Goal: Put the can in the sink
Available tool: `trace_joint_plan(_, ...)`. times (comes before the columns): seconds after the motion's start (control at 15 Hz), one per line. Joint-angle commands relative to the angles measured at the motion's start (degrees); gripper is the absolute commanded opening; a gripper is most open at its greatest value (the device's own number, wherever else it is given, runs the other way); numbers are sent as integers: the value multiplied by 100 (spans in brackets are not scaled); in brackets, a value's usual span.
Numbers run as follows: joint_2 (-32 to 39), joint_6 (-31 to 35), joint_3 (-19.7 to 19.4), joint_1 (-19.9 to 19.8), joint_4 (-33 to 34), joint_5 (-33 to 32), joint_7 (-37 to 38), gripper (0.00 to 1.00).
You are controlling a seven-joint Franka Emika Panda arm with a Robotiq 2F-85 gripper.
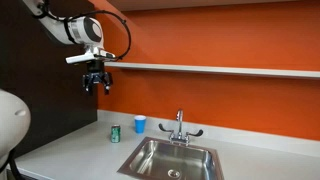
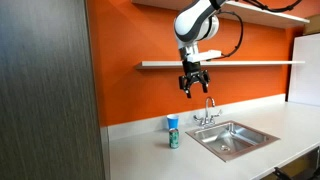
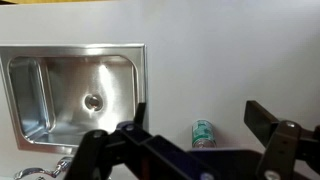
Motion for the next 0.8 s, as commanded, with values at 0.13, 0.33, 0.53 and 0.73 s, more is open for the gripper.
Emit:
trace_joint_plan(0.13, 12, -11, -127, 137, 8, -30, 26, 100)
trace_joint_plan(0.33, 157, 155, -189, 192, 55, -8, -222, 100)
trace_joint_plan(0.53, 296, 440, -270, 266, 42, 8, -699, 100)
trace_joint_plan(0.73, 434, 800, -363, 333, 4, 84, -1249, 100)
